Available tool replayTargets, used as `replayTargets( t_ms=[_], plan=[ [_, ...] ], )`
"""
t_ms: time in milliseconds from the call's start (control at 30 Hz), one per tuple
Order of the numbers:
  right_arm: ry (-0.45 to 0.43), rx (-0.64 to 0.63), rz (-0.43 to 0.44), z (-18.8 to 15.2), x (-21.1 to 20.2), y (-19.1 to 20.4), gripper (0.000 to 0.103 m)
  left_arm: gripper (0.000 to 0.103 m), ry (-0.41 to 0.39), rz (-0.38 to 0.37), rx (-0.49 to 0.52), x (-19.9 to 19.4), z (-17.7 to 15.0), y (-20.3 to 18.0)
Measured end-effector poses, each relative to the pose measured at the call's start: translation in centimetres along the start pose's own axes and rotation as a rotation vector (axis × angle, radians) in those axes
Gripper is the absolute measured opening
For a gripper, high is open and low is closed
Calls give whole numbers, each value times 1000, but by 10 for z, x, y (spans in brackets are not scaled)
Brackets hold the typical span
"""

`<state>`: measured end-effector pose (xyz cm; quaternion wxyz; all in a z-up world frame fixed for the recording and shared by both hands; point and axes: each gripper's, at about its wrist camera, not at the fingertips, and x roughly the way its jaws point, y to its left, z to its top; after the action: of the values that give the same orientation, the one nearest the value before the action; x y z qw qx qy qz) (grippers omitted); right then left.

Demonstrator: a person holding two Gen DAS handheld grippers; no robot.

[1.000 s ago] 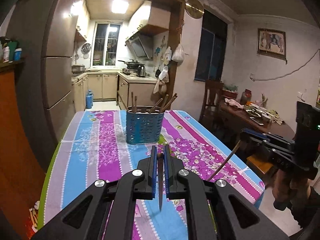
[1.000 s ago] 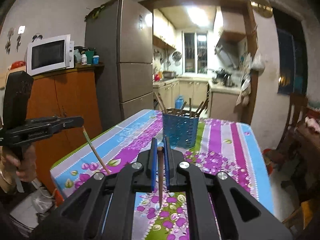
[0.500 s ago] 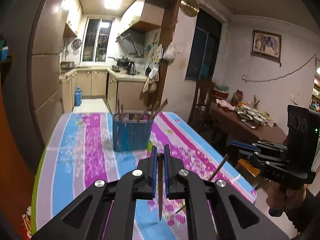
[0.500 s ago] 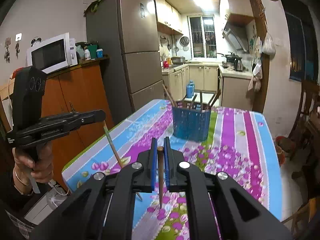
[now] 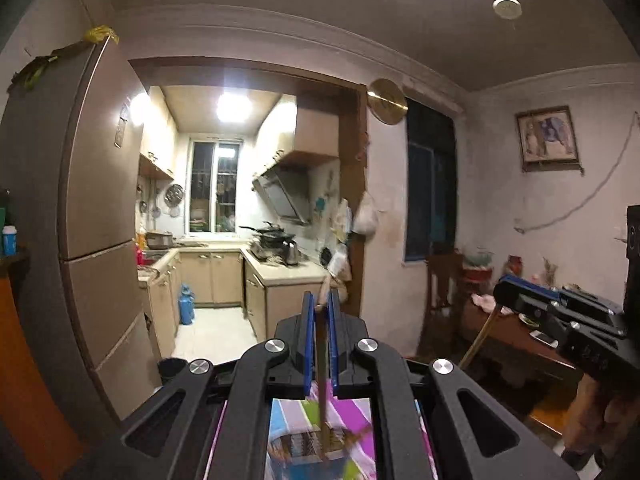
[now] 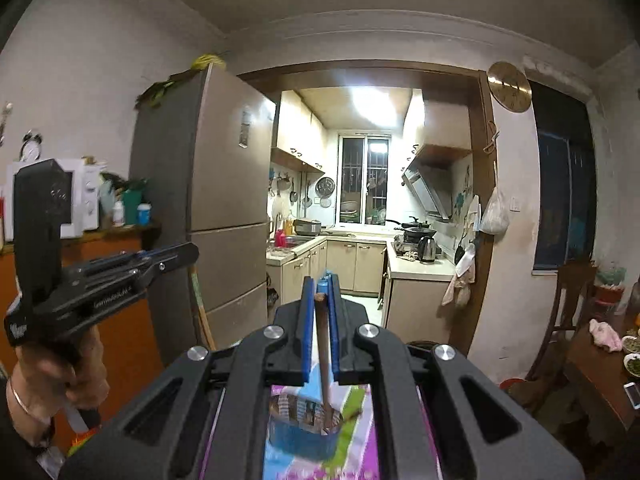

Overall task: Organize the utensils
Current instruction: 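Lift both held chopsticks upright and carry them above the blue holder, then lower both chopsticks into the blue holder and open both grippers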

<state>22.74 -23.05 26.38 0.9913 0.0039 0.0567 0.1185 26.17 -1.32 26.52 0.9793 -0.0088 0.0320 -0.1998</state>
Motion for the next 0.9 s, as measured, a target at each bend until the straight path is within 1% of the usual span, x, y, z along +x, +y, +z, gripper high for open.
replayTargets(
  t_ms=[67, 133, 200, 233, 300, 367, 433, 533, 633, 667, 800, 900],
  plan=[
    [12, 30, 6, -7, 30, -9, 5, 8, -1, 3, -8, 22, 0, 4],
    [31, 52, 10, -22, 59, -16, 5, 8, 3, 27, 4, 48, -8, 7],
    [46, 71, 12, -37, 81, -21, 5, 8, 14, 10, 0, 74, -22, 12],
    [61, 78, 18, -47, 94, -22, 5, 8, 18, 18, 4, 82, -29, 14],
    [84, 85, 17, -62, 112, -23, 5, 8, 32, 30, 15, 102, -45, 18],
    [98, 92, 18, -75, 127, -22, 5, 8, 33, 21, 1, 117, -61, 23],
    [108, 98, 14, -87, 139, -24, 5, 8, 52, 21, -11, 132, -79, 27],
    [127, 115, 8, -92, 150, -25, 5, 8, 86, 27, -8, 147, -99, 29],
    [136, 132, 35, -75, 145, -28, 5, 8, 103, 26, 6, 156, -111, 32],
    [121, 134, 55, -64, 137, -30, 5, 8, 103, 22, 3, 157, -112, 35],
    [42, 142, 65, -26, 120, -37, 5, 8, 100, 16, -25, 164, -111, 44],
    [5, 136, 46, -13, 121, -40, 5, 8, 101, 18, -24, 164, -111, 42]
  ],
)
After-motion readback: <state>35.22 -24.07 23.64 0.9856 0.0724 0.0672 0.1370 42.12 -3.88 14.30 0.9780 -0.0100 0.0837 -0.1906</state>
